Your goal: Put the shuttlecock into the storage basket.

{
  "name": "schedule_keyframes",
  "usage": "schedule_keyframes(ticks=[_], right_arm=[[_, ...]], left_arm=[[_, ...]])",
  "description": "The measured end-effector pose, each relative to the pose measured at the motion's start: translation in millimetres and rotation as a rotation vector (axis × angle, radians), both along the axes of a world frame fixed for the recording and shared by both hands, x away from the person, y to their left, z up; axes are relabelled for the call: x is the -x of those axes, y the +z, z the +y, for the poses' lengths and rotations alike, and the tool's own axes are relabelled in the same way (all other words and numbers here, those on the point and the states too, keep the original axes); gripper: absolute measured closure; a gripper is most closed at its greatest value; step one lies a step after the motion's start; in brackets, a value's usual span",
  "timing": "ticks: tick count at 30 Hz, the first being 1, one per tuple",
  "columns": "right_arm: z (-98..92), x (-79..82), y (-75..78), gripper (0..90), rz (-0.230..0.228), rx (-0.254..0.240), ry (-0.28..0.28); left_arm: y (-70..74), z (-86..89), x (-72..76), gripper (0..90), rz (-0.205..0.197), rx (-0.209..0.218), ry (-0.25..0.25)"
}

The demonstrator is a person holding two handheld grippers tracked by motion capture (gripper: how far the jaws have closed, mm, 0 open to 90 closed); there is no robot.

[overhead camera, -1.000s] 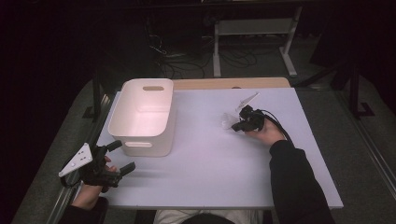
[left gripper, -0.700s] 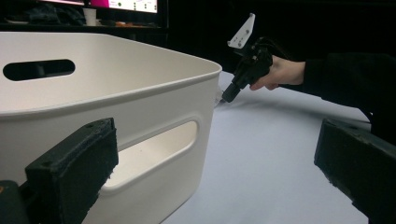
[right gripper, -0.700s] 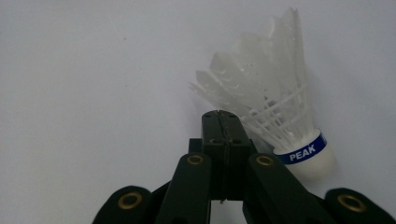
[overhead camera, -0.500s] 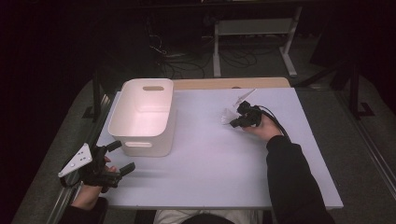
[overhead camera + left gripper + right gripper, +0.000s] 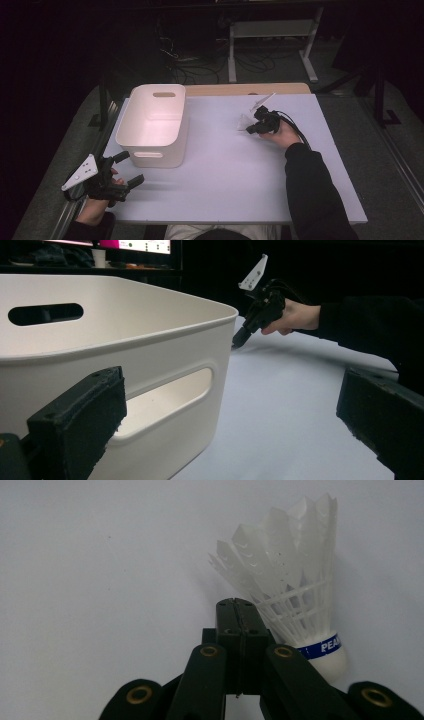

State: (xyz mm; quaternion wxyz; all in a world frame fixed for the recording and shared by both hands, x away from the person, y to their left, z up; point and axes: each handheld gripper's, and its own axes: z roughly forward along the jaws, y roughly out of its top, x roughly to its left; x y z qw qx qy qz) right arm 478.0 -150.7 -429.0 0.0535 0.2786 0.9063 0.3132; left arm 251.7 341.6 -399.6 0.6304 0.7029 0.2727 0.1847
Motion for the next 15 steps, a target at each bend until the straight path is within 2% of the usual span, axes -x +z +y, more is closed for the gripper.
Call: schedule_keyframes(ticks=[15], right_arm=[[-1.9, -9.3, -5.1, 88.9, 0.011, -0.011, -0.034]], left_arm=[[0.0, 0.2, 0.8, 0.0, 0.001, 0.001, 0.001]])
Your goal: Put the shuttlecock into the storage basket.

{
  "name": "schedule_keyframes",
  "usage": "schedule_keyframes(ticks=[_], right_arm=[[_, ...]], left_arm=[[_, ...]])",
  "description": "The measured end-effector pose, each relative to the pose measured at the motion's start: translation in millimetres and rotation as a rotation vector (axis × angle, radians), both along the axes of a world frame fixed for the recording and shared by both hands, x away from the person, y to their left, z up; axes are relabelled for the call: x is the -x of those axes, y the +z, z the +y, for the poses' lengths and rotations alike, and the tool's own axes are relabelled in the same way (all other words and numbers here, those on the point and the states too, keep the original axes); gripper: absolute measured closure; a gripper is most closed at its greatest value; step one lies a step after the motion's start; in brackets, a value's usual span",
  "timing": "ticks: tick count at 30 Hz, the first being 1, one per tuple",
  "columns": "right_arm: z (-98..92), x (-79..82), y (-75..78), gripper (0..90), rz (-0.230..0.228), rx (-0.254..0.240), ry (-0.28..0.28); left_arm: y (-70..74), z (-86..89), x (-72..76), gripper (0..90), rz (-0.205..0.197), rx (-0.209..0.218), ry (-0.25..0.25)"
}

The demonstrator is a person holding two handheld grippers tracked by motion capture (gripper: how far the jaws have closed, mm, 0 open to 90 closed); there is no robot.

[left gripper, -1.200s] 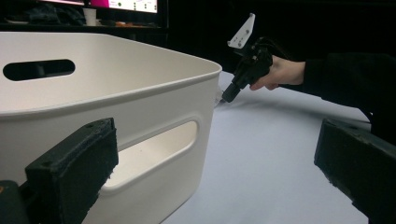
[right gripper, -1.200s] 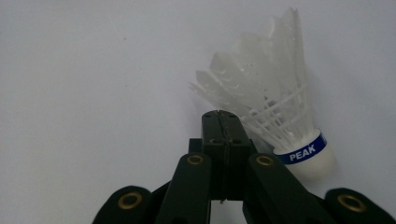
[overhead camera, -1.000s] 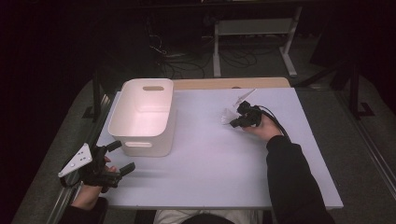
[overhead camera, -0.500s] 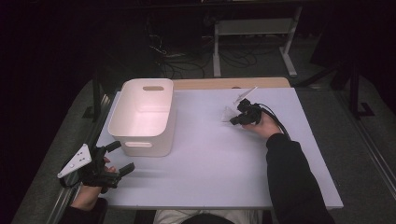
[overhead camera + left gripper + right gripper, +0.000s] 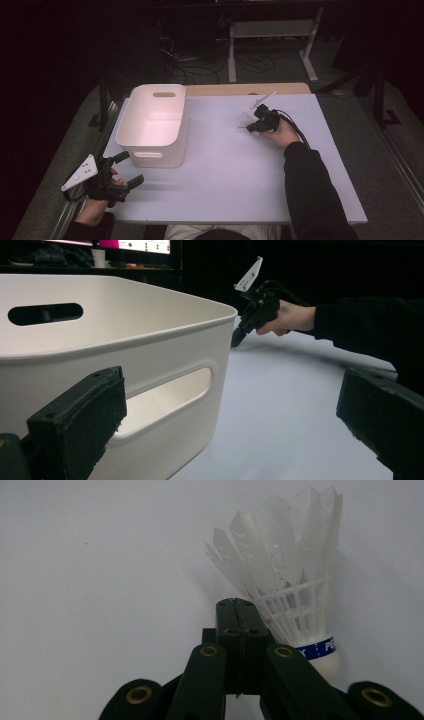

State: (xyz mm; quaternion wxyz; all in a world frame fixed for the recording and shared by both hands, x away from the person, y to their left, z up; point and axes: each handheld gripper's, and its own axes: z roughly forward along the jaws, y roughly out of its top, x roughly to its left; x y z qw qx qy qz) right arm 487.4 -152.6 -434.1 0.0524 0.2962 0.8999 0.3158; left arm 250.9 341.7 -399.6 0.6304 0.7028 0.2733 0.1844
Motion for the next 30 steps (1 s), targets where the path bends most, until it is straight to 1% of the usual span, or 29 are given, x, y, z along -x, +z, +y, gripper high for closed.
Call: schedule_keyframes(ticks=[5, 11, 17, 22, 27, 30], right_arm=[[-2.8, 0.4, 2.5, 88.9, 0.001, -0.014, -0.001], [-7.3, 1.9, 9.2, 88.8, -0.005, -0.033, 0.002], [-14.0, 3.6, 16.5, 88.0, -0.01, -0.035, -0.005], [-20.3, 3.8, 24.2, 86.9, -0.012, -0.038, 0.001], [-24.2, 3.2, 32.0, 84.2, -0.012, -0.041, 0.008], [-26.0, 2.5, 36.7, 79.0, -0.006, -0.045, 0.011]], left_arm=[[0.0, 0.0, 0.1, 0.0, 0.0, -0.001, 0.001], [-0.1, 0.1, 0.1, 0.0, 0.001, -0.003, 0.001], [-0.1, 0.0, 0.0, 0.0, 0.001, -0.003, 0.001], [-0.2, -0.1, -0.2, 0.0, 0.001, -0.004, 0.001], [-0.2, -0.1, -0.3, 0.0, 0.001, -0.003, 0.001], [-0.2, -0.2, -0.2, 0.0, 0.002, -0.004, 0.001]])
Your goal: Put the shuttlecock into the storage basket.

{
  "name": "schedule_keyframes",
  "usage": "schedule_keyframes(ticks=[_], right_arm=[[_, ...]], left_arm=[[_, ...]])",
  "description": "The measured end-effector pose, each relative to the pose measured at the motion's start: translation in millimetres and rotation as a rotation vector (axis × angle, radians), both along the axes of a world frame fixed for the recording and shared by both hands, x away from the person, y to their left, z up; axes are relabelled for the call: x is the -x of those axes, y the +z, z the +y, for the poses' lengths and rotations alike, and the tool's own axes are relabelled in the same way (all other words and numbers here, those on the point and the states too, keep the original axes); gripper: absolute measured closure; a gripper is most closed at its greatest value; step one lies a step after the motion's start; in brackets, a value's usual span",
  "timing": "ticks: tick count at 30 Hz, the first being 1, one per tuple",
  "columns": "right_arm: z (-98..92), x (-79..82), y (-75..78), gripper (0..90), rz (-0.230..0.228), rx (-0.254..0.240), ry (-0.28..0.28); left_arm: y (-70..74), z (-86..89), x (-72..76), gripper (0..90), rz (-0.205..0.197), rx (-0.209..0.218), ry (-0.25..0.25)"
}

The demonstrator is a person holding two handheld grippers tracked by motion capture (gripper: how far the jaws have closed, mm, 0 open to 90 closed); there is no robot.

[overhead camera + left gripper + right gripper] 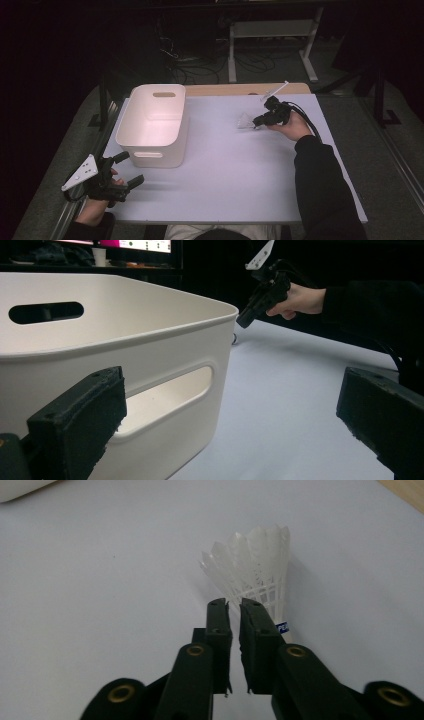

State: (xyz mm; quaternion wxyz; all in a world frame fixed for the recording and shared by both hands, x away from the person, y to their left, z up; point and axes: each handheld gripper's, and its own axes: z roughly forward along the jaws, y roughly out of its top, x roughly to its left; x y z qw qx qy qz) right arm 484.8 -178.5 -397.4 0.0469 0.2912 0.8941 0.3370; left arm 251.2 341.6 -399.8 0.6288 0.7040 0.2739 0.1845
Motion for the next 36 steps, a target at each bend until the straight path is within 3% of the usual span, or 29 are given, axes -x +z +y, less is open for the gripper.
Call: schedule_keyframes(ticks=[7, 10, 14, 19, 20, 23, 28, 32, 36], right_arm=[[-3.3, -2.3, 5.3, 61.3, 0.016, 0.018, 0.032], [-4.2, -4.7, 5.8, 45.8, 0.025, 0.016, 0.016], [-6.0, -6.0, 4.5, 34.5, 0.031, 0.024, 0.019], [-7.8, -8.0, 3.8, 26.0, 0.028, 0.047, 0.027], [-7.7, -8.3, 3.7, 24.2, 0.044, 0.051, 0.028], [-5.7, -10.3, 3.0, 14.9, 0.036, 0.069, 0.029], [-2.6, -14.6, 3.5, 11.2, 0.038, 0.082, 0.043], [-1.8, -16.8, 2.2, 3.4, 0.027, 0.1, 0.048], [-2.3, -20.2, -0.2, 3.4, 0.044, 0.096, 0.066]], left_arm=[[0.0, -0.1, 0.0, 0.0, 0.001, 0.001, -0.002], [-0.1, -0.4, -0.1, 0.0, 0.003, 0.001, -0.006], [-0.2, -0.6, -0.3, 0.0, 0.004, 0.001, -0.006], [-0.3, -0.6, -0.3, 0.0, 0.006, -0.001, -0.006], [-0.4, -0.6, -0.3, 0.0, 0.007, -0.003, -0.007], [-0.6, -1.0, -0.1, 0.0, 0.008, -0.006, -0.01], [-0.6, -0.7, 0.3, 0.0, 0.008, -0.007, -0.01], [-0.6, -0.5, 1.0, 0.0, 0.007, -0.007, -0.009], [-0.5, -0.1, 1.9, 0.0, 0.009, -0.004, -0.005]])
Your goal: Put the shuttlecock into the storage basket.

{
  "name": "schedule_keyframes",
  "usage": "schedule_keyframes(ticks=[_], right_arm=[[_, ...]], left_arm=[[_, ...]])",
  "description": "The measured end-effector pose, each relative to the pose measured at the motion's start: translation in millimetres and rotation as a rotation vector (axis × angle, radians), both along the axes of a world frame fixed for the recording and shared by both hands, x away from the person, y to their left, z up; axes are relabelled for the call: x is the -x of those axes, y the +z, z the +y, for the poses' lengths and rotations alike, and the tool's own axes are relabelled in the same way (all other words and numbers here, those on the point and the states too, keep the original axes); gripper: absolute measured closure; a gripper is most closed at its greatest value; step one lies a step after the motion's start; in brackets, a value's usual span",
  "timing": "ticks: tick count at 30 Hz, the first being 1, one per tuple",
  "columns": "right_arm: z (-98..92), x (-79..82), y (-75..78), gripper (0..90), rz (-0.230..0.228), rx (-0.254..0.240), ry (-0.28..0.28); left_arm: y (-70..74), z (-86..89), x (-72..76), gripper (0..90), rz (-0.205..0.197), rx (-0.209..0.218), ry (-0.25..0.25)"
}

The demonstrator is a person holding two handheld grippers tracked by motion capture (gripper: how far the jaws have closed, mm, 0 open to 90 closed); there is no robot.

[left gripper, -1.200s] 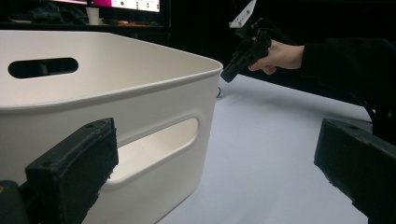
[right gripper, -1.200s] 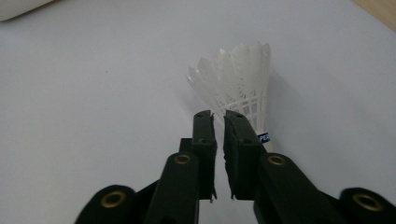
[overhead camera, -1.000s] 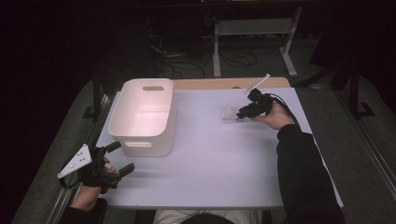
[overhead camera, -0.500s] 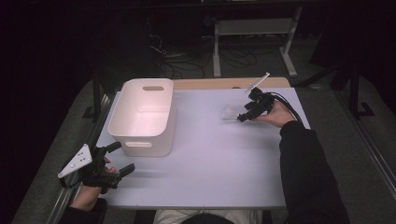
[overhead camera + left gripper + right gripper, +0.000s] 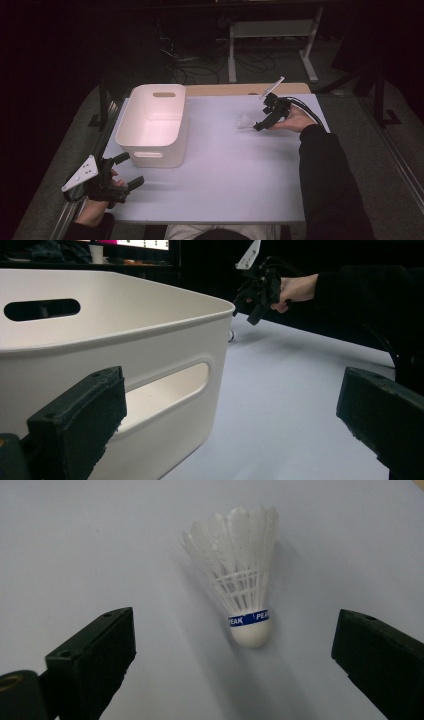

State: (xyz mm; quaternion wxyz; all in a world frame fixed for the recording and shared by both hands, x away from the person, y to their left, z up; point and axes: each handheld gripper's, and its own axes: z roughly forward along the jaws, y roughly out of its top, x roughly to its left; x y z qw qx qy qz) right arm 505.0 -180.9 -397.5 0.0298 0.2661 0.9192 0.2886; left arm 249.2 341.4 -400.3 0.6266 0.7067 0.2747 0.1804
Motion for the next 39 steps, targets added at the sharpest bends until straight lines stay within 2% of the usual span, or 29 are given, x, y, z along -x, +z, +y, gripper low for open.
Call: schedule_keyframes(ticks=[2, 7, 12, 17, 23, 25, 32, 39], right_arm=[[-0.7, -2.3, -2.6, 3.7, 0.008, -0.002, 0.0], [-2.4, -6.9, -9.3, 4.1, 0.019, 0.027, 0.0], [-1.8, -10.8, -17.2, 5.2, 0.014, 0.04, 0.007], [1.8, -12.8, -21.8, 8.9, 0.011, 0.04, 0.019], [7.0, -13.9, -28.2, 13.4, 0.038, 0.05, 0.028], [9.2, -14.2, -29.7, 14.8, 0.03, 0.062, 0.032], [14.8, -16.6, -30.8, 27.4, 0.008, 0.109, 0.029], [19.0, -18.4, -31.6, 43.0, -0.004, 0.118, 0.043]], left_arm=[[0.0, 0.1, 0.3, 0.0, 0.001, 0.0, 0.001], [0.0, 0.4, 0.6, 0.0, 0.0, -0.003, 0.002], [-0.1, 0.6, 1.0, 0.0, 0.002, -0.004, 0.002], [-0.1, 0.7, 1.4, 0.0, 0.001, -0.001, 0.004], [0.0, 0.9, 1.9, 0.0, 0.0, 0.001, 0.003], [0.0, 0.9, 2.0, 0.0, 0.0, 0.001, 0.002], [0.1, 1.1, 2.6, 0.0, -0.001, 0.003, 0.001], [0.2, 1.4, 2.9, 0.0, -0.002, 0.005, -0.003]])
